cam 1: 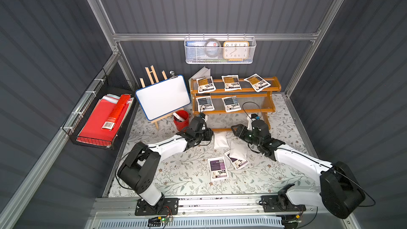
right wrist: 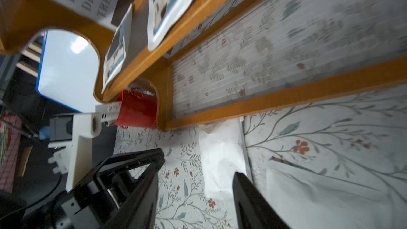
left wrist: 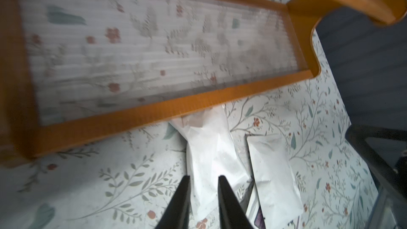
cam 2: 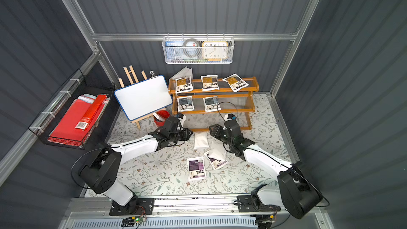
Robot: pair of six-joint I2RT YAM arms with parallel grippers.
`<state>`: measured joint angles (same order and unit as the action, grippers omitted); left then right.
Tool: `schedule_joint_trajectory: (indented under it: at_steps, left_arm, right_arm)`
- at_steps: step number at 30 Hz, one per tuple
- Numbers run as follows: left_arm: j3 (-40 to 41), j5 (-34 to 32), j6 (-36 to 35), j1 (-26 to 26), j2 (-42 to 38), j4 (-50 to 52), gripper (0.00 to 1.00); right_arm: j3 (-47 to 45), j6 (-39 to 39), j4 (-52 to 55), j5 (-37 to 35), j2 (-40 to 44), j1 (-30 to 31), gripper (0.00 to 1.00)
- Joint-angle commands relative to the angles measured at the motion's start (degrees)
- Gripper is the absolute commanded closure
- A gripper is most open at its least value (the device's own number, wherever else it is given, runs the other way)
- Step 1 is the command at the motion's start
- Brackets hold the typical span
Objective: Place the bagged coffee beans on the shelf by color
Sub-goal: Adjust the bagged coffee beans at the center of the board.
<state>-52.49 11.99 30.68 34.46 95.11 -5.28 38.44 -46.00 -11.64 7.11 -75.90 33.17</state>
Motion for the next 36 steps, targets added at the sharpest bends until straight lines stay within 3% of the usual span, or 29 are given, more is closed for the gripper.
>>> schedule_joint_trajectory:
  at_steps: [1,2,4,10,24,36]
  left_arm:
    - [-1.39,7.61,-3.85,0.0,3.49,1.63,0.72]
    - [-1.93,8.71,-4.09,0.05,4.67,1.81,0.72]
    - [-2.63,10.39,-4.37,-0.04,6.47,1.63,0.72]
    - [-3.06,10.47,-4.38,-0.03,8.34,1.23,0.69]
    - [-0.47,6.56,-2.45,-0.54,6.84,0.31,0.54]
    - [0.81,18.98,-3.91,-2.64,15.93,-6.34,0.52]
  right_arm:
    - [-0.26,1.49,0.26,2.2,-4.0,1.63,0.52]
    - [0.05,1.26,-0.34,2.2,-5.29,2.1,0.66]
    - [0.71,0.92,-1.31,2.33,-7.5,2.53,0.79]
    - [3.35,1.37,-3.39,5.0,-14.6,2.93,0.91]
    - [3.14,1.98,-1.11,7.0,-24.27,3.19,0.91]
    - [4.05,3.55,-1.43,9.59,-26.17,3.08,0.91]
